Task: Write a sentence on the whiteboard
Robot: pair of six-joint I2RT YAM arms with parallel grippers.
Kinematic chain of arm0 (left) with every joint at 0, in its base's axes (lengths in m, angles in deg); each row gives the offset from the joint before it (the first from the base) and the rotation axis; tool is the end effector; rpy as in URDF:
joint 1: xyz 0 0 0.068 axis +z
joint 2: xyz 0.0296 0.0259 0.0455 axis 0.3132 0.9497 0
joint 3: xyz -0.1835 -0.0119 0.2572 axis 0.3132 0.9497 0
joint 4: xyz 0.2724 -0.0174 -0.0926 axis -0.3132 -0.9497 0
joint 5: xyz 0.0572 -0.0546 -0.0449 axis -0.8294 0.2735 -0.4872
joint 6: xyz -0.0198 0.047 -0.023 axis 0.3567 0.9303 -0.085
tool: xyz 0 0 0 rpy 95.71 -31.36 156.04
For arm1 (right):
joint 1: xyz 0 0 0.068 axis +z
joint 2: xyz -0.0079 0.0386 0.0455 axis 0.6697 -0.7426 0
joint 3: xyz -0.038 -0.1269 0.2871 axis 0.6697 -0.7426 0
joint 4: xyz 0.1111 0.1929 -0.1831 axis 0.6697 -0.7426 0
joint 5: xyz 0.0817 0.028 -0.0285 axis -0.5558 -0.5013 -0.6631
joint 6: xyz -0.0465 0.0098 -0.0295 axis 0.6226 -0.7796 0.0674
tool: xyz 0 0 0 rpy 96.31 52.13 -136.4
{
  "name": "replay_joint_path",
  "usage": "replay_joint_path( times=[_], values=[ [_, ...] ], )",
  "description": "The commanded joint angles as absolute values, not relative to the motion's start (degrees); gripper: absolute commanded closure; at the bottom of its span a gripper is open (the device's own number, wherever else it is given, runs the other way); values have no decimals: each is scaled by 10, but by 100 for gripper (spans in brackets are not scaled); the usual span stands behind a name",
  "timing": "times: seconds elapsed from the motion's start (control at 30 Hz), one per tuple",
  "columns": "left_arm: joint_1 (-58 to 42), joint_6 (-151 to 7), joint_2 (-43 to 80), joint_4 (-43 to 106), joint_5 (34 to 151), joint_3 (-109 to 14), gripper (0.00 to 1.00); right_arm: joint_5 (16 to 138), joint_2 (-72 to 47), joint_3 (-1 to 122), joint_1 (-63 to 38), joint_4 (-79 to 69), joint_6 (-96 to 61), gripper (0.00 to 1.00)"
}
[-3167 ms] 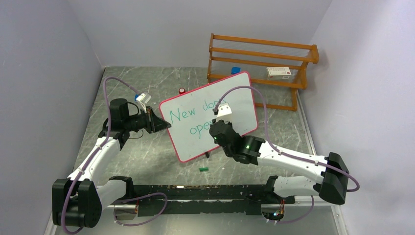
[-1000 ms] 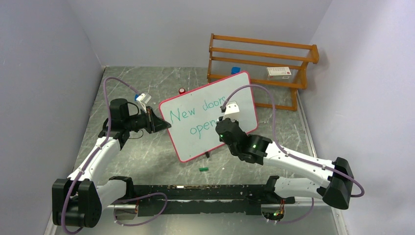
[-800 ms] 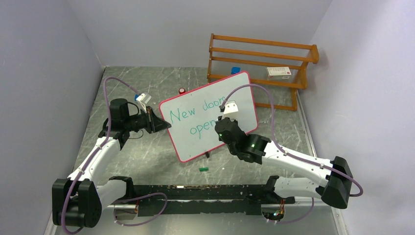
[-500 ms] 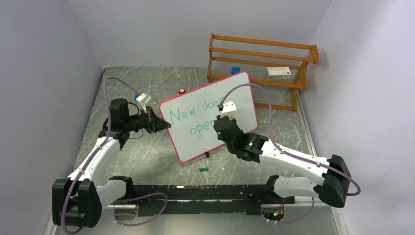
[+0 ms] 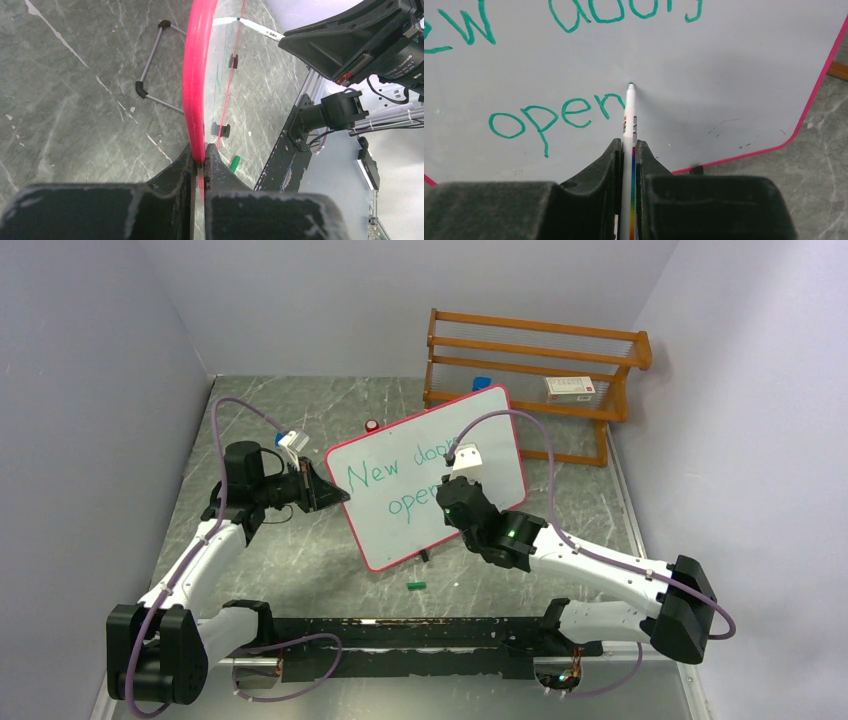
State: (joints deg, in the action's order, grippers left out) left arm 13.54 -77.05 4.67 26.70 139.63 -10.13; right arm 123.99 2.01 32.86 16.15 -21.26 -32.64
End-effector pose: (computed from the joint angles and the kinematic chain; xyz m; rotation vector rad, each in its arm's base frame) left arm 0.2236 -0.0503 0.2706 0.4055 2.0054 -1.2159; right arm 0.1579 0.2085 0.3079 -0.2680 2.0144 0.1284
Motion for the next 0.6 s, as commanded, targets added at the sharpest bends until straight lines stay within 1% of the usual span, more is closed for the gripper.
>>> replay_joint_path(
  times=[0.0,0.3,0.57],
  values=[
    [137,-749,55,241,1359,-111,95,1237,19,327,155,-208,-332,100],
    [137,-749,55,240,1356,-111,95,1236,55,314,155,-221,-337,100],
    [137,-749,56,242,1358,-111,95,1227,62,301,155,-235,-350,100]
  ],
)
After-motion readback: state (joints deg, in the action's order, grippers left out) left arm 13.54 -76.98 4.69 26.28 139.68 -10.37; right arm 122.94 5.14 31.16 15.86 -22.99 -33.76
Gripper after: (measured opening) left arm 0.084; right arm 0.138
